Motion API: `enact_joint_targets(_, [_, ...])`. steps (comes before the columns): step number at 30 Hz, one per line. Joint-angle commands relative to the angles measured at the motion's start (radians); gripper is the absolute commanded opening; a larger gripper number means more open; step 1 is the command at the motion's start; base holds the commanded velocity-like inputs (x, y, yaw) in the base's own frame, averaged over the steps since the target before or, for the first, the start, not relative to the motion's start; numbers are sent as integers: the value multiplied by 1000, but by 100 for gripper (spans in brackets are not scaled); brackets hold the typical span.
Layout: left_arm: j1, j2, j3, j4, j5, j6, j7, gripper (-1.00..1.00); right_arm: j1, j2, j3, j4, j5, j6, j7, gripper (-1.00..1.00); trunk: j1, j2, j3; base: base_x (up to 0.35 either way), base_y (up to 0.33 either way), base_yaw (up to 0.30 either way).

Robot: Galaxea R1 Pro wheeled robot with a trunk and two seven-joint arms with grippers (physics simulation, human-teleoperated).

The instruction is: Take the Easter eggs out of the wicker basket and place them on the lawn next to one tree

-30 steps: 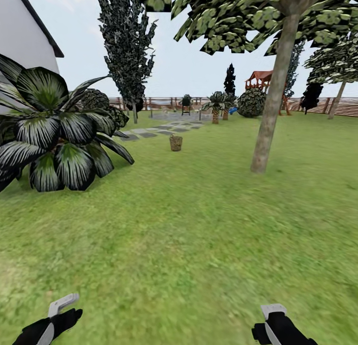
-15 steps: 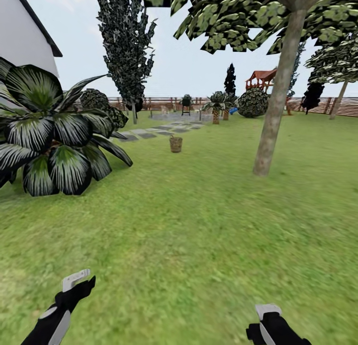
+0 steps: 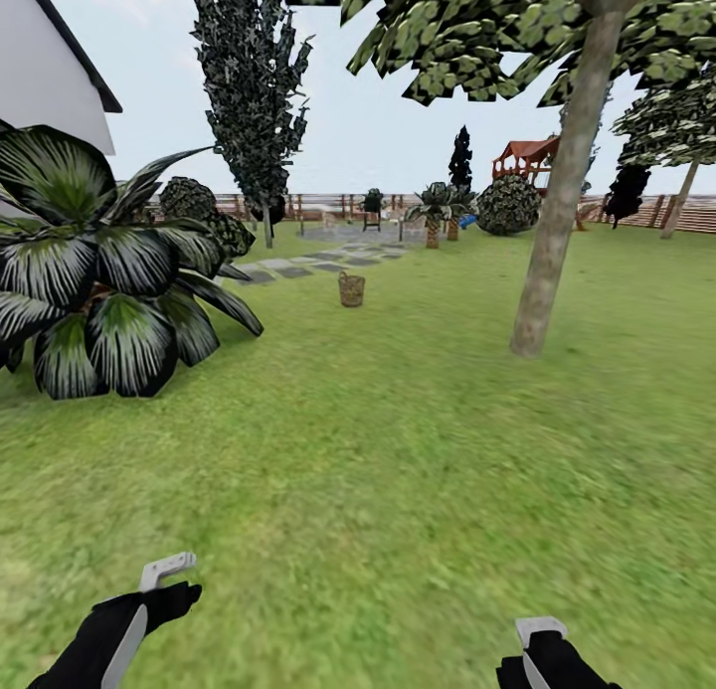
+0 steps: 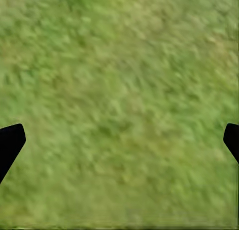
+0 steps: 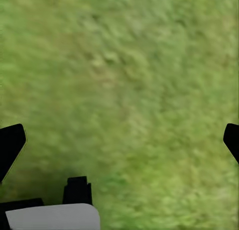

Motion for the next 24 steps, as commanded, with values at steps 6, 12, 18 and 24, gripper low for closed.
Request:
enact_joint_targets(6, [0, 0, 1, 17, 6, 69, 0, 100, 0, -9, 6, -2, -8, 6, -6, 100, 0, -1, -1, 307, 0, 0])
enact_joint_targets(12, [0, -1, 1, 18, 5, 73, 0, 100, 0, -13, 5, -3, -8, 7, -6, 100, 0, -1, -1, 327, 0, 0])
enact_joint_targets(18, [0, -2, 1, 21, 7, 75, -2, 100, 0, -17, 3, -6, -8, 6, -6, 100, 0, -1, -1, 327, 0, 0])
enact_joint_targets(24, [0, -8, 1, 22, 7, 74, 0, 100, 0, -9, 10, -7, -6, 4, -6, 100, 0, -1, 0, 327, 0, -116])
